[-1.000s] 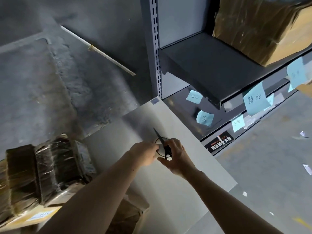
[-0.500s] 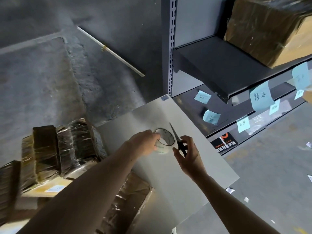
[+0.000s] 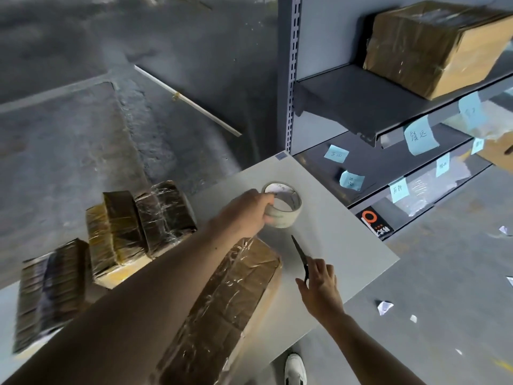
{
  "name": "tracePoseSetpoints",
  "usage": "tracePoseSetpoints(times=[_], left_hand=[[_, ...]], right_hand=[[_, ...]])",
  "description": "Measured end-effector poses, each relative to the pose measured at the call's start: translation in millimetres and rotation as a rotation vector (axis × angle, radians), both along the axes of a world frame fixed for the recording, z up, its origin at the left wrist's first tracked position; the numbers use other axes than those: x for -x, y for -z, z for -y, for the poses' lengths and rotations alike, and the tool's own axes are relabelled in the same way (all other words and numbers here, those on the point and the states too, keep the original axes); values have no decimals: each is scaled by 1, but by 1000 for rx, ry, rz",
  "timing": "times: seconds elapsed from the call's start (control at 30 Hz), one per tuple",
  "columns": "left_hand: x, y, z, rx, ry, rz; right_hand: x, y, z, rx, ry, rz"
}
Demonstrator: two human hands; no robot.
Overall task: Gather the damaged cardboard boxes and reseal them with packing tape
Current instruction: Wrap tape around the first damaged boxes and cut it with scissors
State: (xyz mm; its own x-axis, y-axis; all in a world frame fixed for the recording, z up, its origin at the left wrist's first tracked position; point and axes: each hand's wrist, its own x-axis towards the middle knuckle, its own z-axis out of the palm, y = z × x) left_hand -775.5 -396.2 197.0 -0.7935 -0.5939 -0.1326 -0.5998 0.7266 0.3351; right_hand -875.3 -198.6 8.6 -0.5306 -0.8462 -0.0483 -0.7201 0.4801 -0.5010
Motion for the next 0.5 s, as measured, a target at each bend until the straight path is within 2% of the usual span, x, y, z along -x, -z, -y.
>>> tracePoseSetpoints(times=[0.2, 0.33, 0.5], left_hand=[[-1, -12, 0, 37, 27, -50], [-2, -13, -2, 50, 50, -62], [-4, -21, -4, 71, 59, -106]], right_hand=[[-2, 11, -8, 55, 20, -57], [3, -3, -5, -37, -29, -2], [6, -62, 15, 163, 42, 69]])
